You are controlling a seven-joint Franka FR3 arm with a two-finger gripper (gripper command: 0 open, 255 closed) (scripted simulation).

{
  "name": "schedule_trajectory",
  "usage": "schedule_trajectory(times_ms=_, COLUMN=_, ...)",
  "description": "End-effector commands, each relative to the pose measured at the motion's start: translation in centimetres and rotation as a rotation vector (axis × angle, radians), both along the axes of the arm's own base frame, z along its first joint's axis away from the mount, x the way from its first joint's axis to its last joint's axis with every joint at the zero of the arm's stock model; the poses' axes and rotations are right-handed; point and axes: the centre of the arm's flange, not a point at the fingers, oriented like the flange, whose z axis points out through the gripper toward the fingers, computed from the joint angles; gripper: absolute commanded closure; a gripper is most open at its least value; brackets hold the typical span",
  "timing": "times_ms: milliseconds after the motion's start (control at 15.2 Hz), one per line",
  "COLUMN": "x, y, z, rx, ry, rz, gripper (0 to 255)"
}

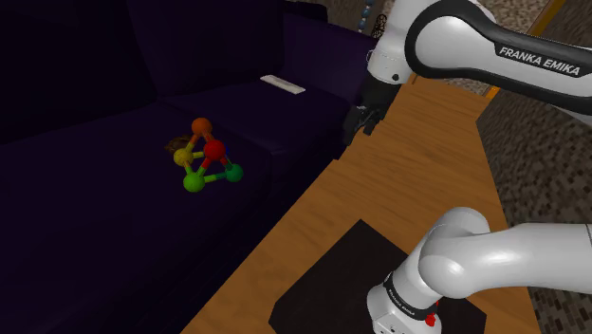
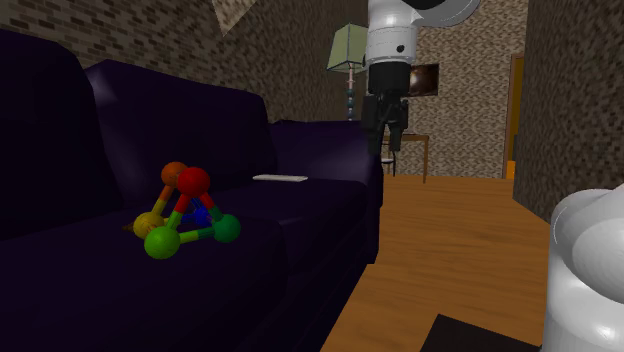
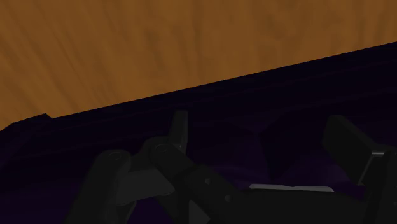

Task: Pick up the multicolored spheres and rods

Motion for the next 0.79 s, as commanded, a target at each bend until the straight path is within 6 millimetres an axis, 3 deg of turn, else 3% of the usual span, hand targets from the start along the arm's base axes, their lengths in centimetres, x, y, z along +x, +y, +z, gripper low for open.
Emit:
schedule_trajectory(times_ms=0, x=0.0, y=0.0, z=0.0, rx=0.0, ry=0.0, rz=0.0, gripper=0)
schedule_trajectory(times_ms=726, x=9.2, y=12.5, z=0.4, rx=-0.044, ry=0.044, rz=-0.059, gripper=0)
